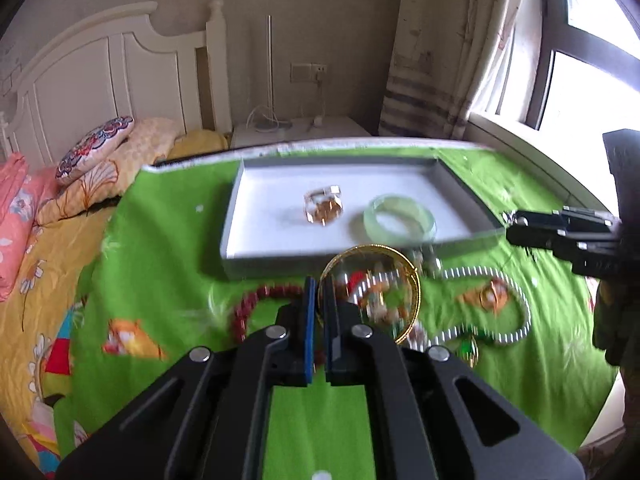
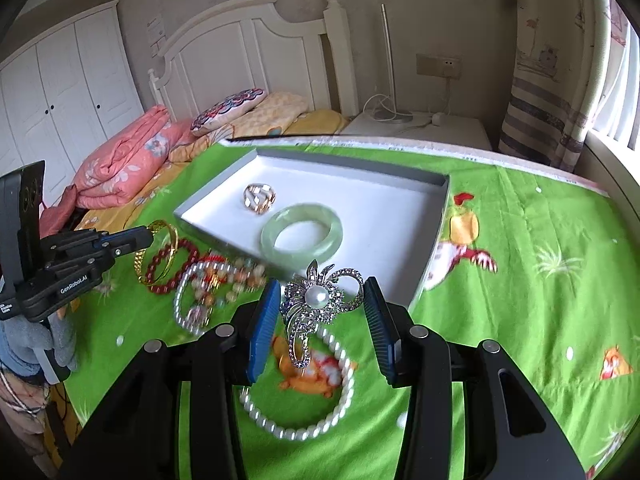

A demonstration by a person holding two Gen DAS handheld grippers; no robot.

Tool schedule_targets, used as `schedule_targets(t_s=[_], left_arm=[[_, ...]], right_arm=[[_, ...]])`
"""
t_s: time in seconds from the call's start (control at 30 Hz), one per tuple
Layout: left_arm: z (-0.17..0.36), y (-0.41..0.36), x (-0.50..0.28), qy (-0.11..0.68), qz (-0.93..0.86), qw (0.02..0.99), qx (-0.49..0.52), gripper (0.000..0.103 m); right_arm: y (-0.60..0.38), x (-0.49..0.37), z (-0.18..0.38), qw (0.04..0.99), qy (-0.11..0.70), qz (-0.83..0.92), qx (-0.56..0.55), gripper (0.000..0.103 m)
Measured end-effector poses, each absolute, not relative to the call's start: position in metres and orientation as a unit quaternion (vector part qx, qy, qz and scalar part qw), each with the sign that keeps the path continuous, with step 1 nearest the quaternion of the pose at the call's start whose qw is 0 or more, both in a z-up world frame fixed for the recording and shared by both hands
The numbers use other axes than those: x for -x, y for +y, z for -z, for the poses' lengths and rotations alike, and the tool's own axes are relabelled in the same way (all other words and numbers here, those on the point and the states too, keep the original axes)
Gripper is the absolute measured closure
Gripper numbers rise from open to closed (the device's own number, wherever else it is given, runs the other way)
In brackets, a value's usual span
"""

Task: Organize jewelry
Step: 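Grasp the gold bangle with the left gripper into the tray while the right gripper carries the brooch there, then grasp the flower pendant chain with the right gripper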

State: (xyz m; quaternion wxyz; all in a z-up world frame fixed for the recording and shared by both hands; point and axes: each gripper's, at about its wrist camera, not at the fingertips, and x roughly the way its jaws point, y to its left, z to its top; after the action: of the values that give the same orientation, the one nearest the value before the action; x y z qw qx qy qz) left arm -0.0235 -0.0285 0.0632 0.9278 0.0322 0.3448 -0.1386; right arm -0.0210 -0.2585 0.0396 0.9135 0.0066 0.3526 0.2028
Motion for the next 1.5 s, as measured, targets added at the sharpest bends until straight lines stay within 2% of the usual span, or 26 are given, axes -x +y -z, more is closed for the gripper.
schedule_targets(t_s=[0.2,0.33,0.43,0.47,0.5,0.57,0.6,0.63,0.77,0.8,0.9,0.93,1.0,1.23,1.4,1.5], left_arm=[[-0.070,-0.024,-0.043,0.358,0.100,0.928,0.026,0.100],[-0.060,-0.013,-0.087,0.376,0.066,0.921,0.083,0.100],[-0.048,-0.016,-0.111,0.392,0.045,0.915,0.089,0.099],[-0.045,-0.017,-0.115,0.395,0.041,0.914,0.088,0.099],[-0.041,-0.018,-0.118,0.400,0.038,0.911,0.090,0.098],[-0.035,-0.016,-0.122,0.410,0.033,0.906,0.101,0.073],[-0.033,-0.014,-0.118,0.408,0.037,0.905,0.112,0.053],[-0.032,-0.012,-0.114,0.402,0.052,0.906,0.124,0.045],[-0.035,-0.011,-0.090,0.394,0.065,0.911,0.101,0.042],[-0.037,-0.011,-0.080,0.389,0.058,0.915,0.091,0.029],[-0.043,-0.006,-0.048,0.370,0.075,0.922,0.084,0.026],[-0.045,-0.005,-0.036,0.363,0.067,0.926,0.080,0.020],[-0.047,0.002,-0.016,0.354,0.055,0.930,0.081,0.015],[-0.026,0.035,0.038,0.369,0.030,0.921,0.121,0.014],[-0.018,0.066,0.055,0.355,0.029,0.914,0.196,0.009],[-0.014,0.071,0.055,0.363,0.031,0.906,0.215,0.009]], right_arm=[[-0.257,-0.027,-0.041,0.919,0.352,-0.176,-0.006,0.061],[-0.259,-0.063,-0.036,0.919,0.366,-0.144,-0.008,0.061],[-0.261,-0.083,-0.031,0.918,0.373,-0.133,-0.013,0.060],[-0.261,-0.087,-0.029,0.918,0.374,-0.133,-0.015,0.059],[-0.261,-0.091,-0.027,0.917,0.377,-0.132,-0.019,0.055],[-0.264,-0.092,-0.025,0.914,0.382,-0.132,-0.032,0.047],[-0.267,-0.089,-0.025,0.914,0.379,-0.139,-0.044,0.044],[-0.269,-0.085,-0.026,0.914,0.375,-0.144,-0.049,0.044],[-0.275,-0.059,-0.024,0.915,0.368,-0.157,-0.045,0.044],[-0.276,-0.050,-0.024,0.915,0.367,-0.160,-0.045,0.044],[-0.279,-0.024,-0.023,0.915,0.364,-0.168,-0.045,0.044],[-0.279,-0.014,-0.023,0.915,0.362,-0.174,-0.047,0.044],[-0.277,0.003,-0.023,0.915,0.357,-0.183,-0.047,0.044],[-0.235,0.044,-0.017,0.909,0.353,-0.222,-0.002,0.044],[-0.193,0.049,-0.014,0.900,0.358,-0.247,0.036,0.056],[-0.172,0.050,-0.010,0.895,0.362,-0.255,0.047,0.060]])
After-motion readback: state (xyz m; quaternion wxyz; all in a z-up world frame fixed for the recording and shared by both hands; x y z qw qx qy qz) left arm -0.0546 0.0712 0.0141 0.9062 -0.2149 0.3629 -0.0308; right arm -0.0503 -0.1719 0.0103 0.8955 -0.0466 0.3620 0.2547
